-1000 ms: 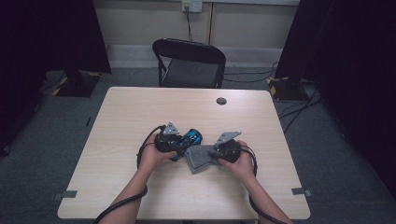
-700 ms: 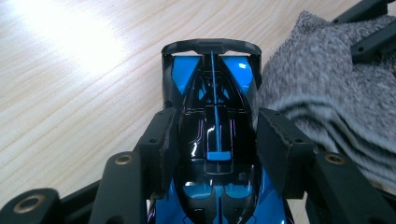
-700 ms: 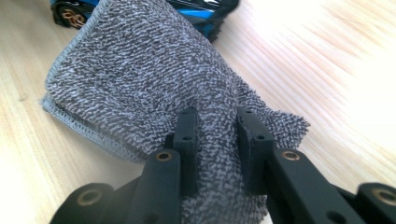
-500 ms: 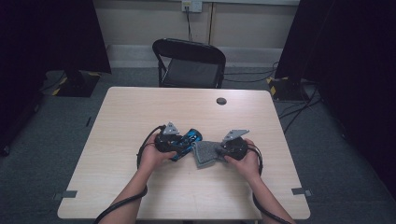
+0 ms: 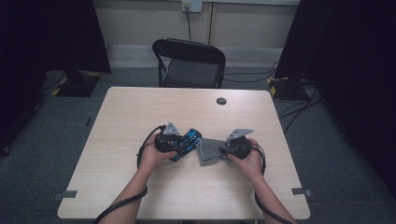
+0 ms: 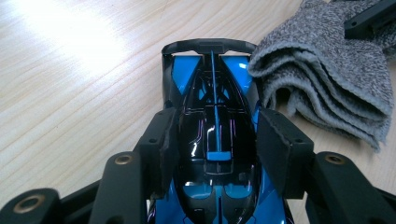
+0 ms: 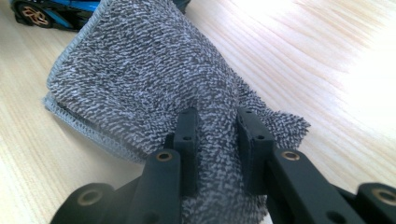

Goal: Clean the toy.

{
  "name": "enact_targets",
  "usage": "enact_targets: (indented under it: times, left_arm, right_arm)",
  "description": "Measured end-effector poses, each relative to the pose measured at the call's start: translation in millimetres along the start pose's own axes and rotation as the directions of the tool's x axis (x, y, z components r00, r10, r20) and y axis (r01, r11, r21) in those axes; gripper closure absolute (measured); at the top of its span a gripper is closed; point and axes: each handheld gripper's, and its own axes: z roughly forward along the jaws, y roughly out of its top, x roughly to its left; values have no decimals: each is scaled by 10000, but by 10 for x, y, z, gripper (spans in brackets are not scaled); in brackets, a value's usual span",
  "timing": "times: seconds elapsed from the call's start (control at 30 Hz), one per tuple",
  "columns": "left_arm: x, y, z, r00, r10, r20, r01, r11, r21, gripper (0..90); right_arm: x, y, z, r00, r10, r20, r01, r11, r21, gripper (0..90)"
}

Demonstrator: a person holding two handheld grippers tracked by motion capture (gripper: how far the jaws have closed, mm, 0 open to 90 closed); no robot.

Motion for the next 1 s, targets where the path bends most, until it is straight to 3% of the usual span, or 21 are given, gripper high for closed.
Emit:
enact_targets:
  times: [1.0]
  left_arm:
    - [-11,-2,-10,10000,10,-68,-9,10000,52,491]
  right_arm:
    - [-174,-90,-94,9945,911,515,-901,9957,-219,724]
